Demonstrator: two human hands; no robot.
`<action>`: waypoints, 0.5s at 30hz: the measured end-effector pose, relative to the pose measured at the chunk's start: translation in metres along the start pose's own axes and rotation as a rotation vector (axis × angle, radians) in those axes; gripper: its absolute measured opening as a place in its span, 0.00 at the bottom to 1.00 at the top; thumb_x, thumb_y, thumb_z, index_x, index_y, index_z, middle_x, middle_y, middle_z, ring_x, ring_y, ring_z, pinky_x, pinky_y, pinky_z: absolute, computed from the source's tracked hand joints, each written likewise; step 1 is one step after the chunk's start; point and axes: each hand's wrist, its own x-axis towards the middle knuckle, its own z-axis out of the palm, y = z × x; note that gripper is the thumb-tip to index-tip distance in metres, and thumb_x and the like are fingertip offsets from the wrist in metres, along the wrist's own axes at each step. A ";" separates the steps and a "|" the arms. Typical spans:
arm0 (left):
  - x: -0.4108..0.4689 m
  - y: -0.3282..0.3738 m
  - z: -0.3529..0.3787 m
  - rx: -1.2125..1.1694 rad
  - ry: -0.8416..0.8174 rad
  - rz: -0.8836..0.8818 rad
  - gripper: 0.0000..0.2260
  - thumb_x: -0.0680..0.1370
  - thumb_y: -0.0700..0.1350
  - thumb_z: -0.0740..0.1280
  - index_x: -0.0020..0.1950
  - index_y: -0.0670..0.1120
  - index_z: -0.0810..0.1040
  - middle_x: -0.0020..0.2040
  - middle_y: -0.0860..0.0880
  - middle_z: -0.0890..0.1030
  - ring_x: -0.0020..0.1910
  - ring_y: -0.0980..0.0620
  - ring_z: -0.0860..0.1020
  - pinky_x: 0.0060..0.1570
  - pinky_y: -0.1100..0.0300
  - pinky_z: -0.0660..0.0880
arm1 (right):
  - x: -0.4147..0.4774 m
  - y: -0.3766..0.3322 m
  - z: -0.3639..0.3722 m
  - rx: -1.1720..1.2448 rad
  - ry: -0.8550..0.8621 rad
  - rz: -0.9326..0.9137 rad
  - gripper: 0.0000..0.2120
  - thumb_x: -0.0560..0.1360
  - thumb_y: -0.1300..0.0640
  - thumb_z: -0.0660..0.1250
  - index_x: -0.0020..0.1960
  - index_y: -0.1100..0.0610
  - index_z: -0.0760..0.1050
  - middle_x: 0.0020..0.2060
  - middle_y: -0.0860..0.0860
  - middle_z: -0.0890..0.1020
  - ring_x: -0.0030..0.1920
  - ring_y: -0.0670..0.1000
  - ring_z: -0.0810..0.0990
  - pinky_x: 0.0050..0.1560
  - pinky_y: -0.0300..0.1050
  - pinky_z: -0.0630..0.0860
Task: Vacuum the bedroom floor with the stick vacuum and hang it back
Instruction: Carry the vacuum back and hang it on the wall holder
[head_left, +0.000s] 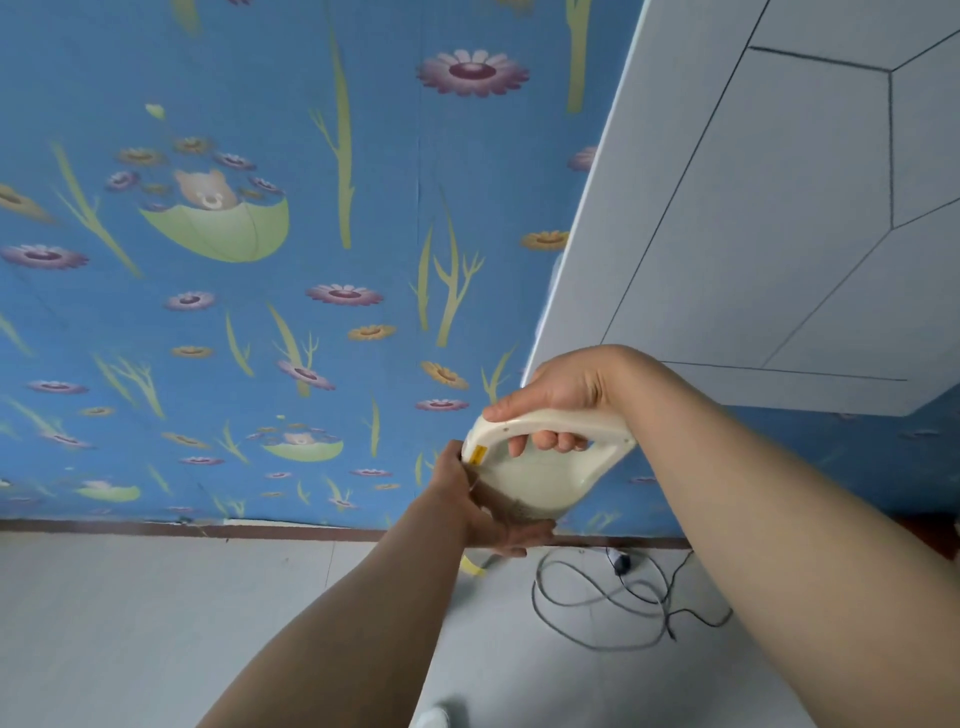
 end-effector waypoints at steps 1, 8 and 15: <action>0.003 -0.001 0.002 -0.004 -0.002 0.001 0.34 0.70 0.61 0.67 0.68 0.40 0.67 0.74 0.27 0.45 0.64 0.18 0.63 0.52 0.31 0.74 | 0.002 0.002 -0.003 -0.007 -0.006 -0.001 0.25 0.80 0.37 0.60 0.54 0.61 0.77 0.29 0.50 0.69 0.27 0.47 0.66 0.31 0.39 0.63; 0.034 -0.011 0.015 -0.075 -0.050 0.142 0.25 0.75 0.58 0.64 0.62 0.40 0.75 0.59 0.33 0.71 0.57 0.26 0.70 0.59 0.29 0.70 | 0.023 0.016 -0.022 -0.164 -0.063 -0.061 0.23 0.80 0.39 0.62 0.49 0.60 0.78 0.28 0.50 0.70 0.24 0.47 0.67 0.27 0.38 0.64; 0.058 -0.031 0.031 -0.296 -0.092 0.241 0.24 0.75 0.57 0.63 0.61 0.40 0.77 0.58 0.34 0.75 0.57 0.26 0.71 0.58 0.29 0.70 | 0.032 0.030 -0.042 -0.424 -0.018 -0.238 0.25 0.78 0.38 0.65 0.44 0.60 0.83 0.27 0.49 0.79 0.25 0.48 0.76 0.32 0.38 0.74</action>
